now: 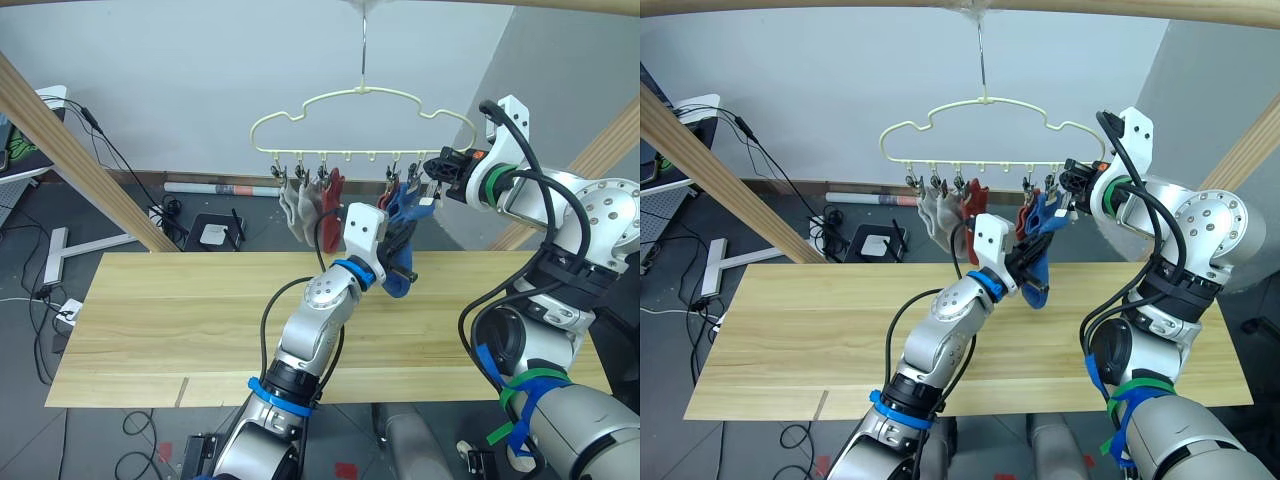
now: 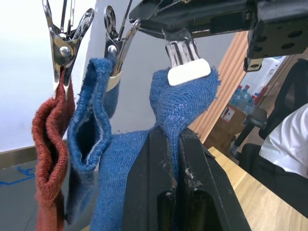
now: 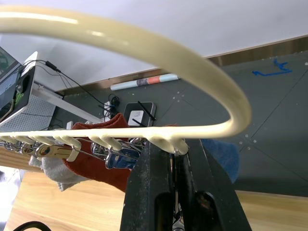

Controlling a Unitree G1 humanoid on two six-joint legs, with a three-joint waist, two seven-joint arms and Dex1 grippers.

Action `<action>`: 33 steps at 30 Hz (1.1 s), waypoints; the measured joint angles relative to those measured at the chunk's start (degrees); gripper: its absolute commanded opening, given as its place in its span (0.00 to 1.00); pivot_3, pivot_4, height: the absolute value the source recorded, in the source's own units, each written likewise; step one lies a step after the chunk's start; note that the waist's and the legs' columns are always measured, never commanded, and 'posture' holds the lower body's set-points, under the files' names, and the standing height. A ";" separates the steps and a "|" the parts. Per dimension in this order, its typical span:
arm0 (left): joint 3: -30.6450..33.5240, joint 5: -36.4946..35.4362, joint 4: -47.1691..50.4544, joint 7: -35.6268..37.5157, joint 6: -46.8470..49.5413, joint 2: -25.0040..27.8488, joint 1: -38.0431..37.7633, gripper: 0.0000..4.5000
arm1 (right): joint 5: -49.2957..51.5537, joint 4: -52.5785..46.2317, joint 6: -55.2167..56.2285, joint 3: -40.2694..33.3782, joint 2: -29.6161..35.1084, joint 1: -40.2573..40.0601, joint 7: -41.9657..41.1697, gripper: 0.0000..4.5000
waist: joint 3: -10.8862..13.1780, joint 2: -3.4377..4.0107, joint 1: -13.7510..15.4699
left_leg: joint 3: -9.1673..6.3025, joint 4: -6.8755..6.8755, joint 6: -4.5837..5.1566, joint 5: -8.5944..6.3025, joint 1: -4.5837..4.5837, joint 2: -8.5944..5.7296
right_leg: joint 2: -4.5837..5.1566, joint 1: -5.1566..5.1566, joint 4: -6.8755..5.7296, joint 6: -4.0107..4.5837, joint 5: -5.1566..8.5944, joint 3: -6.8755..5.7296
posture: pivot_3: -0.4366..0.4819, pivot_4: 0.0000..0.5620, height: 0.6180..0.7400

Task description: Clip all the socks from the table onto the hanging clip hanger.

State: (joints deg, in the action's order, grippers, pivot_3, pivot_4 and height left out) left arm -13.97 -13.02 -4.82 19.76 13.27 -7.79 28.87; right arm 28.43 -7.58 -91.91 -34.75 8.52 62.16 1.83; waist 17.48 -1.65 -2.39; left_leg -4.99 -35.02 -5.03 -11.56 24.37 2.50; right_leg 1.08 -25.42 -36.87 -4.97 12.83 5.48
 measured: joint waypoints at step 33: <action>4.25 -7.36 -5.66 3.75 5.31 -2.07 2.14 0.51 | 25.53 -8.35 0.04 8.00 29.08 -17.34 -14.17 1.00 | 0.05 0.11 -3.04 | 0.08 0.02 0.10 -0.05 0.13 -0.01 | -0.03 -0.18 0.01 -0.06 0.05 0.09 | 0.31 0.49 1.00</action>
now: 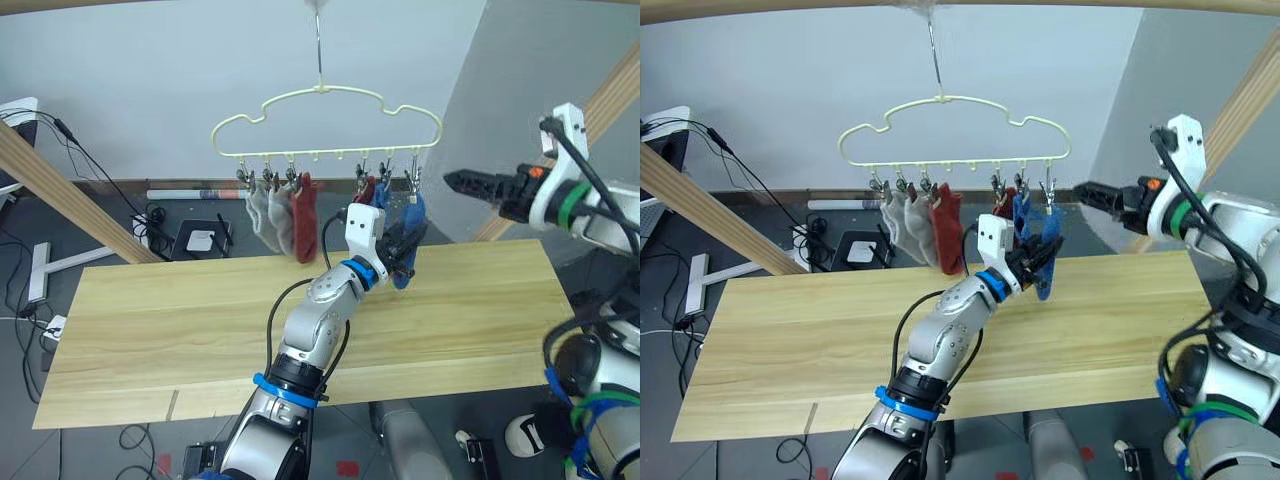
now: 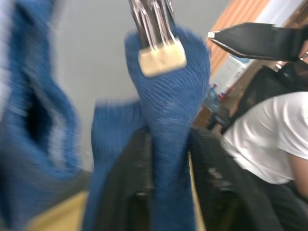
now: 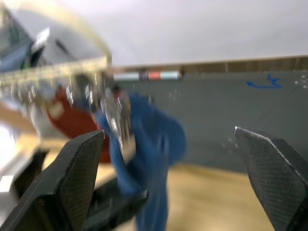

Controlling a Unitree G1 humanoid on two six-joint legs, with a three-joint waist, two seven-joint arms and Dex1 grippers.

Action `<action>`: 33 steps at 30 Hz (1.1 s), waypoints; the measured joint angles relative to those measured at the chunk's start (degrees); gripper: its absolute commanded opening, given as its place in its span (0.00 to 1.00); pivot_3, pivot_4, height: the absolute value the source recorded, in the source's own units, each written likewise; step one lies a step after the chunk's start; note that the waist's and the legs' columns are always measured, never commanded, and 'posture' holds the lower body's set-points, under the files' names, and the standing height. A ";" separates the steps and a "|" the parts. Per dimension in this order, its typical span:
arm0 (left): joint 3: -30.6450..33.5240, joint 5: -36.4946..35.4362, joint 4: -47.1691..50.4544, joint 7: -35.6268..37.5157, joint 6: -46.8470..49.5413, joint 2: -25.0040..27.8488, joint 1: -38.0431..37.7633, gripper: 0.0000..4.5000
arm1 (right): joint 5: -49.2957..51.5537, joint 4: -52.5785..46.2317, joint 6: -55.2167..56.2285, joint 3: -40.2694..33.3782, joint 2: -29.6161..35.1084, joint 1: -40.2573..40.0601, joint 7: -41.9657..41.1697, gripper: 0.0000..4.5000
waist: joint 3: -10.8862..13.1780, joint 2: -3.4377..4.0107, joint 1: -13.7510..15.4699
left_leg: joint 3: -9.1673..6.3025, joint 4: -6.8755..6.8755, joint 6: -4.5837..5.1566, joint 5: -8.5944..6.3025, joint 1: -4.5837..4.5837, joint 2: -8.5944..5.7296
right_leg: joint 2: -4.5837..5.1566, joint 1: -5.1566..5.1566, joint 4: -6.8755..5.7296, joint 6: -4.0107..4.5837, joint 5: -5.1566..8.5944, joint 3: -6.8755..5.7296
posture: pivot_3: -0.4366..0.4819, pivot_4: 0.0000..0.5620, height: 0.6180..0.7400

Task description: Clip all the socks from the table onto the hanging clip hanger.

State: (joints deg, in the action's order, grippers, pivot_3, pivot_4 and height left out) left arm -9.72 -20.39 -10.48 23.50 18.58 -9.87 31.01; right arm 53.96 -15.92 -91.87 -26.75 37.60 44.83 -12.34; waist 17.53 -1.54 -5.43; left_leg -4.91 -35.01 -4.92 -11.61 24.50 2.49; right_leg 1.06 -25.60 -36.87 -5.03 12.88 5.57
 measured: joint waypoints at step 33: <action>28.44 -1.22 -8.29 41.21 3.14 74.44 -12.11 0.99 | -17.16 5.65 54.63 6.08 22.38 -30.91 -48.46 1.00 | -0.03 -0.06 3.53 | 0.15 0.01 -0.03 0.01 -0.06 0.14 | 0.00 -0.12 -0.12 0.01 0.02 0.00 | 0.60 0.40 1.00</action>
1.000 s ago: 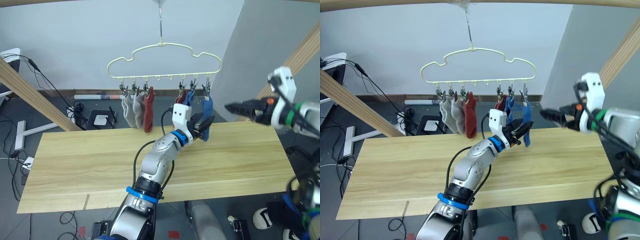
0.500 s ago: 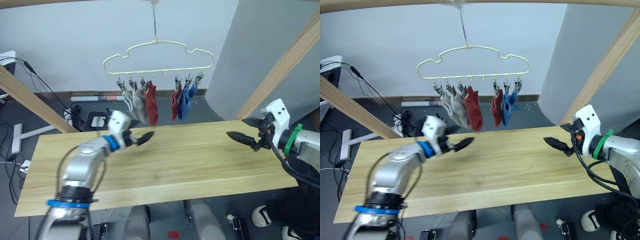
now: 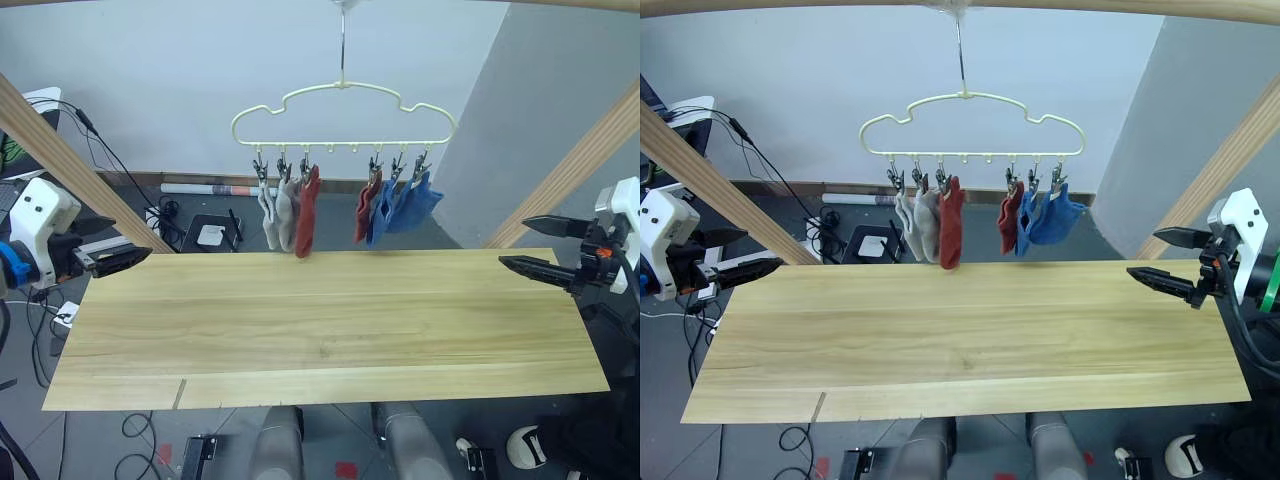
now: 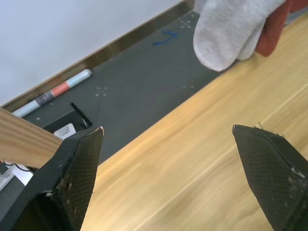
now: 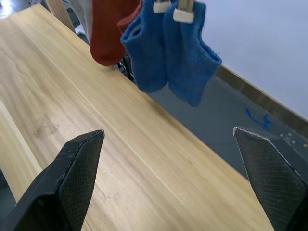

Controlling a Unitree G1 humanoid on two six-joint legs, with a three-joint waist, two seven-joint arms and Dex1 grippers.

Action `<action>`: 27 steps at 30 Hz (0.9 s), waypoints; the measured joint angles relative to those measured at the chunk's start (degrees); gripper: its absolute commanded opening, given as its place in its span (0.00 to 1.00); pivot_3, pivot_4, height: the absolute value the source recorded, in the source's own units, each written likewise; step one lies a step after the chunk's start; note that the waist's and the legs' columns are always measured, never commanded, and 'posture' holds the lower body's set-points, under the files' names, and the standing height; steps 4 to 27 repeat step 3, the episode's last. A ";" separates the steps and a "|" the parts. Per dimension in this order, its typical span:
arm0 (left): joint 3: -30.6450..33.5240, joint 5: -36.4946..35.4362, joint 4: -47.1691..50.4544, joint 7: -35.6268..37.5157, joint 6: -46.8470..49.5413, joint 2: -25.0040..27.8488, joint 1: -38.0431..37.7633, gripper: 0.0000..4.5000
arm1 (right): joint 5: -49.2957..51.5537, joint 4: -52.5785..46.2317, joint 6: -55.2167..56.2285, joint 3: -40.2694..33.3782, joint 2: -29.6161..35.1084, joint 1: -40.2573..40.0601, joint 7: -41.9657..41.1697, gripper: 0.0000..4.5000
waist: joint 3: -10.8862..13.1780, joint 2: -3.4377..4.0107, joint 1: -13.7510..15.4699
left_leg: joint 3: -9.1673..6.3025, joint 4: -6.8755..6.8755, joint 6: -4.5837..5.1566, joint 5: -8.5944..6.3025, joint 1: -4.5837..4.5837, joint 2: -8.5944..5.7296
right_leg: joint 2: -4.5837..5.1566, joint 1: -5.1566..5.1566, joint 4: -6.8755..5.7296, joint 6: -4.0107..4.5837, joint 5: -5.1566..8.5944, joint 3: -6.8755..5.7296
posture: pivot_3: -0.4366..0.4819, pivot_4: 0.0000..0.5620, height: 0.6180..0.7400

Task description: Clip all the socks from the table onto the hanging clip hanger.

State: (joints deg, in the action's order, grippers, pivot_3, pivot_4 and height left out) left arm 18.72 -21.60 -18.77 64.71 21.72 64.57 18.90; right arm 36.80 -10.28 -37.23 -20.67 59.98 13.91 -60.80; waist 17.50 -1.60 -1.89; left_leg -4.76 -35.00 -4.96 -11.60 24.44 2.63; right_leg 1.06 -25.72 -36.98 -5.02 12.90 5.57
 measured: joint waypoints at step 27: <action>-0.51 0.03 -1.61 0.41 -0.48 -0.74 2.15 0.99 | 0.36 -0.07 -0.87 0.05 0.31 0.72 -0.16 1.00 | -0.03 -0.02 0.22 | -0.01 -0.01 0.00 0.00 0.00 0.00 | 0.00 0.00 -0.03 -0.01 -0.02 -0.02 | 0.59 0.39 1.00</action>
